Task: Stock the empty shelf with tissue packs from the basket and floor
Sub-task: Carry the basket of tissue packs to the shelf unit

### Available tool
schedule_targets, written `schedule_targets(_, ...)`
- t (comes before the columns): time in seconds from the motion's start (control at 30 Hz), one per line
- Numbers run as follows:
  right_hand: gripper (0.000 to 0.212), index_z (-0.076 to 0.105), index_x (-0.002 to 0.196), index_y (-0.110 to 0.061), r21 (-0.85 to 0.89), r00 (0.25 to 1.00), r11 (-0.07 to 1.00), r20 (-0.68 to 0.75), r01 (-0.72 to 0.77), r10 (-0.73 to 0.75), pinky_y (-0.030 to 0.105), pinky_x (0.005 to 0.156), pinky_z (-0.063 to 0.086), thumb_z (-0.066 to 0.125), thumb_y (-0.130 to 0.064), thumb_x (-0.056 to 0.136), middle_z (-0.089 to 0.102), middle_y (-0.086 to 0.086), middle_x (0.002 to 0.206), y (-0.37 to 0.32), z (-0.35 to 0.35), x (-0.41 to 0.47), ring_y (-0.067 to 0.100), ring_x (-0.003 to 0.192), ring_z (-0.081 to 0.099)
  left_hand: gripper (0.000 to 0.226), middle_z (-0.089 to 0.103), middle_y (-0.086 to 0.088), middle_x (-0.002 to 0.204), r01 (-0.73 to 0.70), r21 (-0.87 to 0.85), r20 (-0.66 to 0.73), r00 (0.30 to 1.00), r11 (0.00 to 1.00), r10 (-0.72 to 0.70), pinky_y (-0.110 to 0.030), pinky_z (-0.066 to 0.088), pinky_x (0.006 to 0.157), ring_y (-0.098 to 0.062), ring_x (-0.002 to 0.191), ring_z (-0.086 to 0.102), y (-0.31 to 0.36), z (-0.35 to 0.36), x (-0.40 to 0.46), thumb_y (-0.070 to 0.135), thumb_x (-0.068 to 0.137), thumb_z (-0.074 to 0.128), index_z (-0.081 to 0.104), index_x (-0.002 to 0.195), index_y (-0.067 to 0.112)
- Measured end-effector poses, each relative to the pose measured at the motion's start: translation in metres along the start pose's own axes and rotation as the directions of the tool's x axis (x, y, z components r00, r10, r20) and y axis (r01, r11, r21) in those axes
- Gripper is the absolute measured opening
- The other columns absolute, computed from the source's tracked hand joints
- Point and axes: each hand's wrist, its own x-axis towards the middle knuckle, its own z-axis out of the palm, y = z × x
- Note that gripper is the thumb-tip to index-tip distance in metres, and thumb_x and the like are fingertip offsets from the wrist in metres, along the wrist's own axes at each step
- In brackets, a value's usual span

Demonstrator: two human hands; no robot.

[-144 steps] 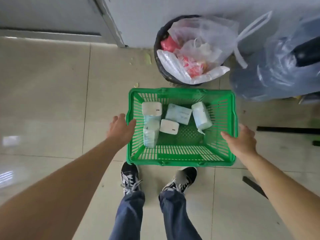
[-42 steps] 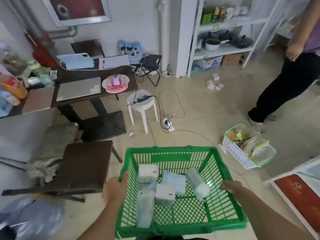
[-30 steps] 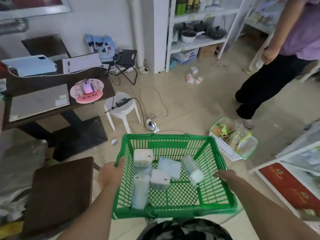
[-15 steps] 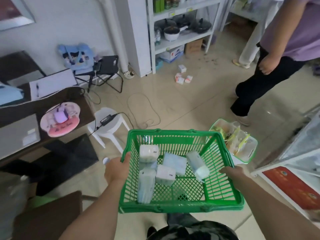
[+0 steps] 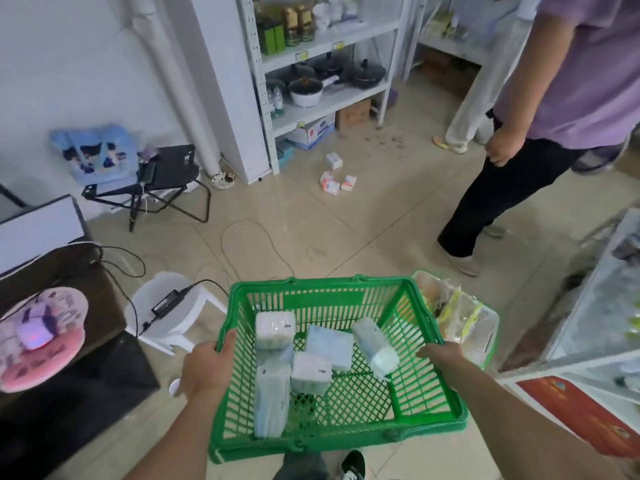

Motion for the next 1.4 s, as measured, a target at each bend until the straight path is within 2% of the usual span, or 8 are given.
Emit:
schedule_targets(0.1,0.04,0.057,0.116,0.009,0.003,1.0,1.0,-0.009,-0.017,0.017,0.039,0.072,0.042,0.079,-0.002,0.084,0.05,0.014,0.077,-0.028,0.0,0.017,0.027,0.071,0.05,0.074,0.063,-0.011,0.055,0.012,-0.013,0.022,1.0,1.0,-0.012,-0.029,0.043,0.053,-0.03,0.055,0.06,0.021,0.01,0.034,0.068,0.095,0.047,0.06,0.056,0.006)
schedule_targets(0.27,0.042,0.058,0.117,0.01,0.03,0.998,0.999,-0.054,-0.028,0.029,0.04,0.079,0.046,0.08,0.0,0.083,0.057,0.019,0.089,-0.078,-0.003,0.042,0.035,0.091,0.056,0.074,0.062,-0.01,0.056,-0.012,-0.024,0.047,0.999,1.0,0.013,-0.03,0.043,0.052,-0.03,0.054,0.06,0.063,0.023,0.091,0.069,0.095,0.046,0.056,0.053,0.008)
schedule_targets(0.4,0.038,0.052,0.105,0.006,0.079,0.995,0.995,-0.077,-0.055,0.061,0.039,0.078,0.047,0.081,-0.003,0.083,0.056,0.018,0.084,-0.11,-0.008,0.062,0.033,0.083,0.056,0.071,0.061,-0.008,0.056,-0.042,-0.004,0.068,0.997,0.999,0.042,-0.029,0.038,0.05,-0.028,0.054,0.058,0.103,0.031,0.135,0.069,0.094,0.046,0.052,0.052,0.013)
schedule_targets(0.67,0.035,0.062,0.111,0.013,0.123,0.995,0.992,-0.085,-0.036,0.047,0.045,0.077,0.052,0.08,0.001,0.083,0.061,0.023,0.087,-0.183,-0.018,0.13,0.039,0.088,0.063,0.07,0.056,-0.007,0.049,-0.064,-0.003,0.1,0.993,0.998,0.064,-0.024,0.035,0.051,-0.026,0.048,0.056,0.197,0.056,0.217,0.068,0.092,0.053,0.049,0.049,0.013)
schedule_targets(0.83,0.028,0.065,0.101,0.005,0.077,0.993,0.997,-0.111,-0.018,0.027,0.037,0.068,0.044,0.083,-0.003,0.08,0.056,0.015,0.071,-0.248,-0.027,0.172,0.028,0.067,0.054,0.07,0.06,-0.01,0.053,-0.018,-0.025,0.1,0.995,1.0,0.02,-0.026,0.037,0.051,-0.028,0.053,0.059,0.243,0.064,0.261,0.068,0.093,0.053,0.055,0.053,0.01)
schedule_targets(0.97,0.026,0.066,0.095,0.003,0.038,0.994,0.999,-0.105,-0.003,0.007,0.038,0.068,0.044,0.084,-0.005,0.079,0.057,0.016,0.068,-0.298,-0.027,0.199,0.029,0.066,0.055,0.067,0.061,-0.011,0.056,0.038,-0.043,0.125,0.992,0.998,-0.032,-0.027,0.039,0.053,-0.028,0.056,0.06,0.266,0.07,0.298,0.065,0.094,0.055,0.057,0.056,0.009)
schedule_targets(1.17,0.04,0.069,0.111,0.005,-0.017,0.991,0.999,-0.124,0.042,-0.044,0.048,0.085,0.055,0.085,-0.011,0.078,0.073,0.03,0.107,-0.376,-0.017,0.239,0.043,0.102,0.069,0.063,0.066,-0.008,0.063,0.069,-0.034,0.162,0.985,0.997,-0.063,-0.028,0.041,0.053,-0.026,0.059,0.061,0.299,0.09,0.37,0.064,0.096,0.051,0.069,0.068,0.01)
schedule_targets(1.4,0.056,0.063,0.131,0.002,0.019,0.981,0.999,-0.191,0.037,-0.033,0.048,0.089,0.057,0.082,-0.022,0.084,0.07,0.023,0.107,-0.454,-0.017,0.26,0.043,0.103,0.067,0.044,0.068,-0.004,0.073,0.001,-0.003,0.34,0.94,1.0,0.0,-0.032,0.055,0.07,-0.024,0.066,0.063,0.359,0.103,0.47,0.048,0.102,0.05,0.073,0.086,0.013)
